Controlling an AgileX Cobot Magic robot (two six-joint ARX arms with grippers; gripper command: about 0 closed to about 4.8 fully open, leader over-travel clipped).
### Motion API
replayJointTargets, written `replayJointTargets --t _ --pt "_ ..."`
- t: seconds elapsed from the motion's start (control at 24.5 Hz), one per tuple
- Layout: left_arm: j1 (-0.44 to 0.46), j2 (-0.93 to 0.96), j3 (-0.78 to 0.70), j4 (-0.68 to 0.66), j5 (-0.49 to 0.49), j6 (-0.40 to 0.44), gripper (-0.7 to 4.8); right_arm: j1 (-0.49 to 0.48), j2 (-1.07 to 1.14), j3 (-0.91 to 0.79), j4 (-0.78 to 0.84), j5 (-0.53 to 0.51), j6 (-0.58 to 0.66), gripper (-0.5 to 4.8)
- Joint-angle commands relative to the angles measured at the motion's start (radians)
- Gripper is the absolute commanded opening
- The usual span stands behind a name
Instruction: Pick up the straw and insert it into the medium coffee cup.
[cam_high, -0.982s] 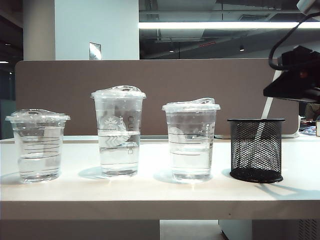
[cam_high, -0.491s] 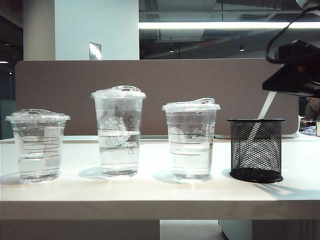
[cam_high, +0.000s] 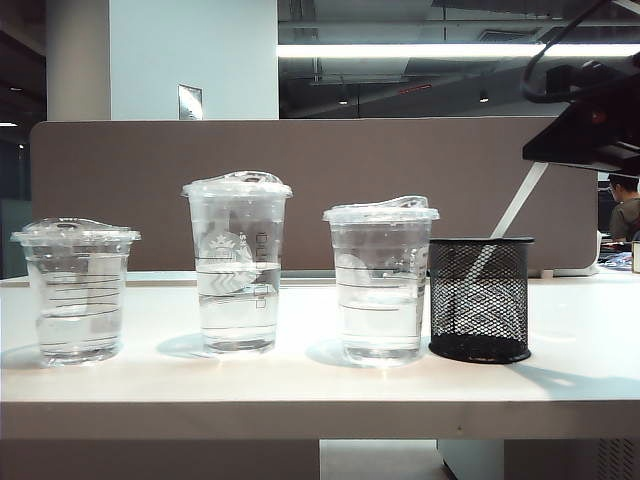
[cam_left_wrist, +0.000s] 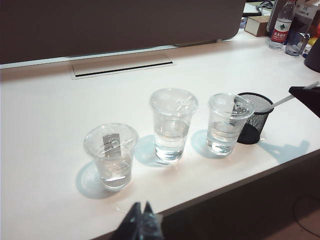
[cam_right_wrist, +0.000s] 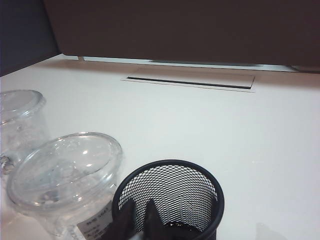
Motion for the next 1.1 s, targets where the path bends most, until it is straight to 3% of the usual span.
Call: replayJointTargets --t 0.04,0.37,0.61,0.82,1.1 --pt "0.003 0.003 0.002 0.013 0.001 0.0 -0.03 0.0 -0.001 0.009 0.007 0.001 0.0 0.29" --pt "0.003 0.003 0.002 0.013 0.001 0.0 -0.03 0.0 -0.009 0.09 -0.101 -0.002 -0.049 0.29" --pt "0.003 0.003 0.002 0.013 0.0 0.001 -0.03 0.0 -0.047 0.314 -0.446 -0.001 -0.191 0.29" --pt "0.003 0.003 0.002 0.013 0.0 0.0 -0.03 0.0 -0.072 0.517 -0.676 -0.003 -0.239 0.29" --pt "0.003 0.003 0.002 0.013 -0.001 0.005 -0.03 0.011 -0.058 0.797 -0.926 -0.151 -0.23 0.29"
